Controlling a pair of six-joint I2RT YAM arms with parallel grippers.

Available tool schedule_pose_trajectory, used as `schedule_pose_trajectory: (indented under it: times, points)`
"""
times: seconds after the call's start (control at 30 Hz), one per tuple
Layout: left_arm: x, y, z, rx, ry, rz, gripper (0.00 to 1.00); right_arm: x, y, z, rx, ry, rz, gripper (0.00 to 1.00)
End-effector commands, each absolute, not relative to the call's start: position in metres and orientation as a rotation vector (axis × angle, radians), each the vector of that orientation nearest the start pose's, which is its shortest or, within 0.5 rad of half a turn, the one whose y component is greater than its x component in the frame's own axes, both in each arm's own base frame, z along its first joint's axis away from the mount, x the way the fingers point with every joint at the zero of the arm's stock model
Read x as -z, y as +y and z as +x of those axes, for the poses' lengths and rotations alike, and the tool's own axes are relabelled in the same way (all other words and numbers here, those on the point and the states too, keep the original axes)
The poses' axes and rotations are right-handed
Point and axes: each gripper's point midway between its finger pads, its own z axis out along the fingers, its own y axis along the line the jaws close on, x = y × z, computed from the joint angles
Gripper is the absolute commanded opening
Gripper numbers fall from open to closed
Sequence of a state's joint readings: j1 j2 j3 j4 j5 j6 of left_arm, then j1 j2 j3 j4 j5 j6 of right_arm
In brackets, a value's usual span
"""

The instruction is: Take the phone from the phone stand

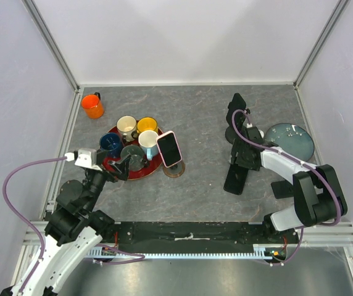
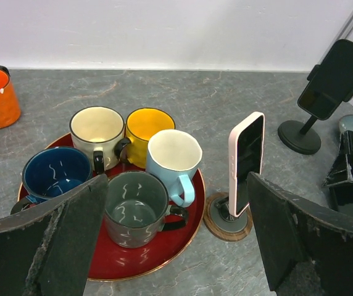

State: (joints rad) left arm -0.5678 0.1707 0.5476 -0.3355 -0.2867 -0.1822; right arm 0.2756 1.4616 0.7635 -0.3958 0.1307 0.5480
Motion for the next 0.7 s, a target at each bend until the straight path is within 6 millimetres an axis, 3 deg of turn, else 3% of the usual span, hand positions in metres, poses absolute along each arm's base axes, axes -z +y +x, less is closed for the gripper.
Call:
schedule_pose_trajectory:
  times: [0.0, 0.17, 0.3, 0.5, 0.67]
  points:
    - [-0.288, -0.076, 0.201, 0.358, 1.512, 0.088, 1.00, -0.028, 0.073, 0.283, -0.069, 2.593, 0.401, 0.68]
    - [-0.288, -0.076, 0.202, 0.357, 1.515, 0.089, 1.00, -0.037, 0.072, 0.286, -0.079, 2.546, 0.417, 0.80]
    - [-0.288, -0.075, 0.202, 0.350, 1.517, 0.082, 1.00, -0.045, 0.071, 0.288, -0.089, 2.512, 0.418, 0.98]
    - [-0.287, -0.073, 0.202, 0.343, 1.520, 0.077, 1.00, -0.066, 0.066, 0.293, -0.081, 2.427, 0.399, 0.98]
    - [-0.288, -0.071, 0.202, 0.336, 1.516, 0.067, 1.00, -0.113, 0.078, 0.302, -0.184, 2.269, 0.256, 0.98]
